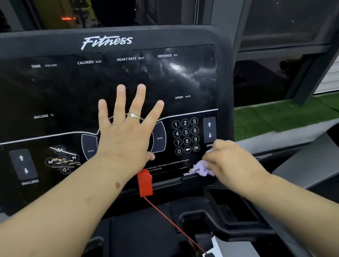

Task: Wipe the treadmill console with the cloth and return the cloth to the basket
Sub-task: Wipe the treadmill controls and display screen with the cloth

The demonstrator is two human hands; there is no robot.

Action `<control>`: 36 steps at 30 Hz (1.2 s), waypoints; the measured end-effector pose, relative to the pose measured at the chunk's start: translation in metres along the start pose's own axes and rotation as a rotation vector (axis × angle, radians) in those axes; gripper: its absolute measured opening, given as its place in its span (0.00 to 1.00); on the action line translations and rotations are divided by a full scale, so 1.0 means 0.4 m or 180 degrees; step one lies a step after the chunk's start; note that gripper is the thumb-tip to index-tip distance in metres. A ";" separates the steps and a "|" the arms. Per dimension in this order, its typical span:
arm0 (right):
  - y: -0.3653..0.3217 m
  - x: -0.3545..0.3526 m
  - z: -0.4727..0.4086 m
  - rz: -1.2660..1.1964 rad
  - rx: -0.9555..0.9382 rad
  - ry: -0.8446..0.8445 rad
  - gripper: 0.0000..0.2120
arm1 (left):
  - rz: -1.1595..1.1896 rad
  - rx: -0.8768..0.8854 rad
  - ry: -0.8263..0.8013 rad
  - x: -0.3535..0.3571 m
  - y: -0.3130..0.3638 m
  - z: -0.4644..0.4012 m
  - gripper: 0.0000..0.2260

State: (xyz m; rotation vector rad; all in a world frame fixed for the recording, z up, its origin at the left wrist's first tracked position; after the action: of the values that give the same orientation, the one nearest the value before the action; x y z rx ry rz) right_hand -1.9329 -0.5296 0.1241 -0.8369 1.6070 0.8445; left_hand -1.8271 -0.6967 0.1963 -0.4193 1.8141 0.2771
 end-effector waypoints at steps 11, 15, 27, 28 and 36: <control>-0.277 -0.019 -0.065 -0.0482 -0.0398 0.0458 0.11 | -0.0065 0.0004 0.0022 0.001 0.002 -0.001 0.60; -0.155 -0.006 -0.038 -0.0185 -0.0452 0.0133 0.06 | -0.0031 0.0020 0.0024 0.000 -0.003 0.001 0.60; -0.078 -0.114 -0.009 -0.0990 0.0069 0.1000 0.09 | 0.0022 0.0038 -0.0043 0.005 -0.003 -0.001 0.59; -0.095 -0.095 -0.007 -0.0773 -0.0042 0.0881 0.11 | 0.0023 0.0038 -0.0035 0.005 -0.003 0.000 0.59; -0.136 -0.016 0.017 -0.0489 -0.0111 0.0361 0.14 | 0.0002 0.0032 -0.0028 0.005 0.000 0.000 0.59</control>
State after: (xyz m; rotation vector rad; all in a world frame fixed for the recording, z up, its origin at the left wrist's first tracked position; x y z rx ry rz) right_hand -1.8817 -0.5503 0.1240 -1.0350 1.6067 0.7289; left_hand -1.8275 -0.6970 0.1945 -0.4098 1.8063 0.2698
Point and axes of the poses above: each hand's wrist, its own z-axis away from the middle knuckle, its own x-axis out of the palm, y = z × x, the point moved 10 cm from there along -z, towards the middle knuckle, and after that the axes turned 11 degrees about z, right-handed, at the moved point
